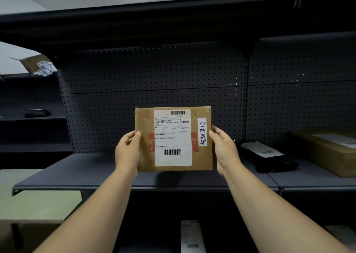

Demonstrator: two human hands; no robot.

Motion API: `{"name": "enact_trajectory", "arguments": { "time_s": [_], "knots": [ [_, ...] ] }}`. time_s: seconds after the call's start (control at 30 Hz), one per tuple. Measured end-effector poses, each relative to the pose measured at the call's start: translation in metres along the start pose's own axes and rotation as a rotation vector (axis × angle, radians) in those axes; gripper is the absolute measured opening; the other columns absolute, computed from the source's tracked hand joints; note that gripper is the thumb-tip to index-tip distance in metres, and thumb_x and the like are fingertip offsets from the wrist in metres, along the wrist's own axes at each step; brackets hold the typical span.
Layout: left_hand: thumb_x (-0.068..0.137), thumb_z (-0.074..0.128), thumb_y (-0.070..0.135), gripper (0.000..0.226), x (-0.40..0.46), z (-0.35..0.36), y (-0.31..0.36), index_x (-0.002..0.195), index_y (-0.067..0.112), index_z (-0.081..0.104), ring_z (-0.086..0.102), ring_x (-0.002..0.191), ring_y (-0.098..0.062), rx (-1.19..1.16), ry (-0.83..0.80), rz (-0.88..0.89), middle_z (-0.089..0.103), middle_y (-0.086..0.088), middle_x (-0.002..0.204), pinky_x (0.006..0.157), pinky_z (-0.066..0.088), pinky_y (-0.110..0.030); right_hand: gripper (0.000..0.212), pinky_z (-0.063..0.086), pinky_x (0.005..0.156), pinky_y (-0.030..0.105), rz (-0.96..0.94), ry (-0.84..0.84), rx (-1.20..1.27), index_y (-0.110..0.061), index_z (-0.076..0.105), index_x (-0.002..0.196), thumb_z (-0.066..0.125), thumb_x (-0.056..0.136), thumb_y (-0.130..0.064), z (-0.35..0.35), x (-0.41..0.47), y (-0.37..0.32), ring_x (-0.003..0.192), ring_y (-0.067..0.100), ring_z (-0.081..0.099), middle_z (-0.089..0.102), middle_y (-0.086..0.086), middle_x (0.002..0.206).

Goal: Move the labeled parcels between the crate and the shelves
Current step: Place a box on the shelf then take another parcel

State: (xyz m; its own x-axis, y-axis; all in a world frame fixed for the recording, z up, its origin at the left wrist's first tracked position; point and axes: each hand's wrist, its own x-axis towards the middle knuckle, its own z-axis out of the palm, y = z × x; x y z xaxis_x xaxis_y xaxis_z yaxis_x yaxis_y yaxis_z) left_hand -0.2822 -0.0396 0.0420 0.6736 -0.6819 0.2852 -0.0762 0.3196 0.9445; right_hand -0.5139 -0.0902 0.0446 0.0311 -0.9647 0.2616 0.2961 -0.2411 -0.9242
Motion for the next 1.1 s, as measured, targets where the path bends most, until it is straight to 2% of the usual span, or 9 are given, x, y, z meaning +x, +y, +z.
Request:
{"name": "enact_trajectory", "arguments": {
  "time_s": [0.1,0.23,0.37,0.43,0.57,0.63,0.77,0.87,1.1],
  "knots": [
    [0.089,0.057,0.041,0.021,0.005,-0.003,-0.002,0.105,0.031,0.064,0.062,0.098,-0.019,-0.036,-0.035,-0.018,0.067,0.005,0.104,0.087,0.053,-0.046,0.018,0.057,0.059,0.031,-0.034,0.028,-0.022,-0.038,0.063,0.107,0.052,0.095,-0.031,0.005,-0.004,0.001,0.075,0.007,0.073,0.076,-0.009,0.087],
    [0.087,0.06,0.04,0.011,0.012,-0.007,-0.008,0.096,0.036,0.064,0.062,0.093,-0.012,-0.075,-0.059,-0.023,0.067,0.011,0.1,0.079,0.051,-0.036,0.015,0.057,0.063,0.031,-0.083,0.075,-0.045,-0.042,0.063,0.094,0.055,0.093,-0.029,0.011,-0.009,0.002,0.078,0.008,0.072,0.076,-0.01,0.088],
    [0.087,0.06,0.038,0.017,0.013,-0.01,-0.013,0.1,0.03,0.066,0.061,0.085,-0.008,-0.1,-0.074,-0.012,0.067,0.013,0.094,0.07,0.048,-0.029,0.018,0.059,0.072,0.038,-0.113,0.12,-0.06,-0.033,0.064,0.107,0.055,0.093,-0.029,0.016,-0.014,0.003,0.085,0.014,0.072,0.075,-0.005,0.091],
    [0.087,0.06,0.039,0.01,0.013,-0.01,-0.015,0.093,0.034,0.065,0.061,0.084,-0.007,-0.104,-0.089,-0.012,0.067,0.014,0.092,0.07,0.048,-0.028,0.017,0.059,0.074,0.04,-0.123,0.144,-0.051,-0.033,0.064,0.106,0.056,0.093,-0.028,0.016,-0.017,0.004,0.086,0.015,0.071,0.075,-0.005,0.092],
    [0.087,0.06,0.038,0.008,0.011,-0.005,-0.013,0.093,0.034,0.065,0.061,0.083,-0.006,-0.129,-0.135,-0.002,0.067,0.015,0.091,0.068,0.047,-0.027,0.014,0.06,0.071,0.039,-0.149,0.191,-0.054,-0.038,0.065,0.097,0.056,0.092,-0.029,0.013,-0.025,0.0,0.082,0.015,0.072,0.076,-0.006,0.089],
    [0.088,0.06,0.038,0.008,0.008,0.002,-0.01,0.093,0.034,0.064,0.061,0.083,-0.005,-0.139,-0.172,0.007,0.066,0.015,0.091,0.066,0.046,-0.026,0.015,0.06,0.067,0.037,-0.163,0.23,-0.063,-0.037,0.065,0.101,0.055,0.092,-0.03,0.005,-0.03,-0.003,0.08,0.014,0.072,0.076,-0.007,0.086],
    [0.089,0.059,0.038,0.004,-0.006,0.032,-0.007,0.087,0.037,0.063,0.06,0.082,-0.005,-0.156,-0.268,0.015,0.066,0.015,0.091,0.063,0.045,-0.025,0.02,0.058,0.059,0.031,-0.199,0.336,-0.101,-0.033,0.064,0.109,0.054,0.093,-0.032,-0.022,-0.042,-0.014,0.078,0.011,0.072,0.076,-0.008,0.086],
    [0.089,0.059,0.038,0.008,-0.025,0.063,-0.004,0.095,0.034,0.063,0.061,0.085,-0.006,-0.184,-0.354,0.003,0.066,0.013,0.094,0.066,0.046,-0.026,0.021,0.059,0.065,0.035,-0.21,0.426,-0.139,-0.034,0.065,0.11,0.053,0.093,-0.034,-0.053,-0.054,-0.028,0.081,0.013,0.072,0.076,-0.007,0.087],
    [0.091,0.056,0.039,0.01,-0.097,0.157,0.005,0.081,0.039,0.058,0.057,0.08,-0.003,-0.22,-0.563,-0.027,0.062,0.017,0.089,0.059,0.04,-0.023,0.026,0.06,0.068,0.038,-0.254,0.658,-0.204,-0.032,0.065,0.114,0.054,0.09,-0.035,-0.148,-0.092,-0.067,0.081,0.014,0.073,0.076,-0.007,0.087]
  ]
}}
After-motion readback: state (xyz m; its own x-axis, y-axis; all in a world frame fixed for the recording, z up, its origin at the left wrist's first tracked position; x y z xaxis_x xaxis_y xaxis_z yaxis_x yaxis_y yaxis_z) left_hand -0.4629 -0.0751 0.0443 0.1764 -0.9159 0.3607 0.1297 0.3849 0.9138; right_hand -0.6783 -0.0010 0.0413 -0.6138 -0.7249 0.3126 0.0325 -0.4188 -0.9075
